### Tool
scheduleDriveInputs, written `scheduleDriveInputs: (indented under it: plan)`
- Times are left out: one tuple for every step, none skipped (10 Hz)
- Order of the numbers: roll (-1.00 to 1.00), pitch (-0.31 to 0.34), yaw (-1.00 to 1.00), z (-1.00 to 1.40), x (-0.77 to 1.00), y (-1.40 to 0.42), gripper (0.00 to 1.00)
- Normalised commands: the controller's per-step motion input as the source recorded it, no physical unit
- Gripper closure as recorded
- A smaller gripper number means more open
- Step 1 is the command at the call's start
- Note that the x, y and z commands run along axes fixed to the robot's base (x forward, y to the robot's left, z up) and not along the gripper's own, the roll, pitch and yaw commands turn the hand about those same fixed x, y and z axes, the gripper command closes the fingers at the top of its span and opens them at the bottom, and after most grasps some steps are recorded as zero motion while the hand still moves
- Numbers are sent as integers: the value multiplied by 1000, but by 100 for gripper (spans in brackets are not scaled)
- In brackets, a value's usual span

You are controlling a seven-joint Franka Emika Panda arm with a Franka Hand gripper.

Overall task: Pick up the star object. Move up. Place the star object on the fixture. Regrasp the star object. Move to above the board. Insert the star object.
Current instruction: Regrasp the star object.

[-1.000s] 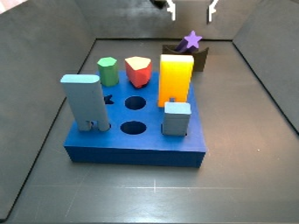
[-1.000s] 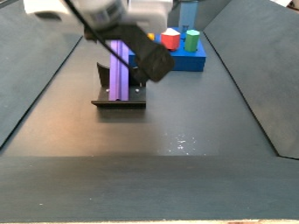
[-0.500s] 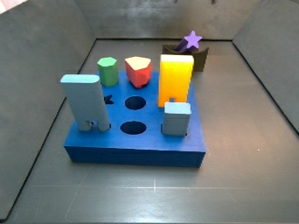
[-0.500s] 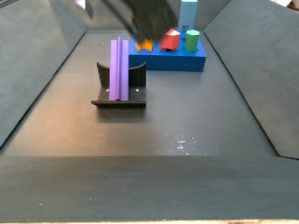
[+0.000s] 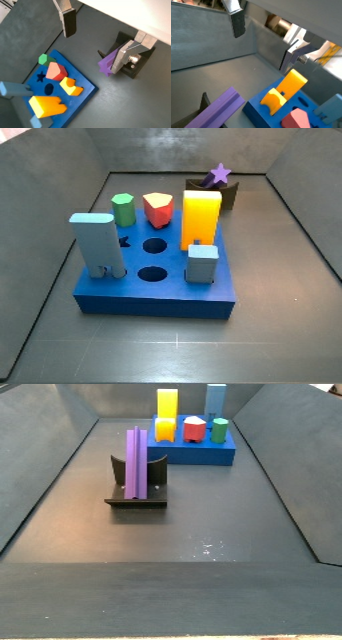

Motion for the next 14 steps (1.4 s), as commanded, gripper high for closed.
scheduleDriveInputs:
  plan:
    - [1000, 31, 29, 55, -35, -367, 0]
    - [1000, 27, 30, 27, -36, -186, 0]
    - [1000, 21, 31, 16, -36, 10, 0]
    - [1000, 19, 31, 14, -37, 13, 0]
    - [1000, 14, 31, 4, -19, -24, 0]
    - [1000, 10, 33, 6, -12, -19, 0]
    - [1000, 7, 34, 9, -3, -13, 0]
    - [1000, 6, 35, 6, 0, -15, 0]
    - [1000, 9, 37, 6, 2, -17, 0]
    - [1000, 13, 38, 5, 2, -13, 0]
    - [1000, 22, 41, 0, 16, -18, 0]
    - [1000, 28, 43, -2, 20, -18, 0]
    - [1000, 39, 46, 0, 34, -21, 0]
    - [1000, 51, 50, -1, 48, -24, 0]
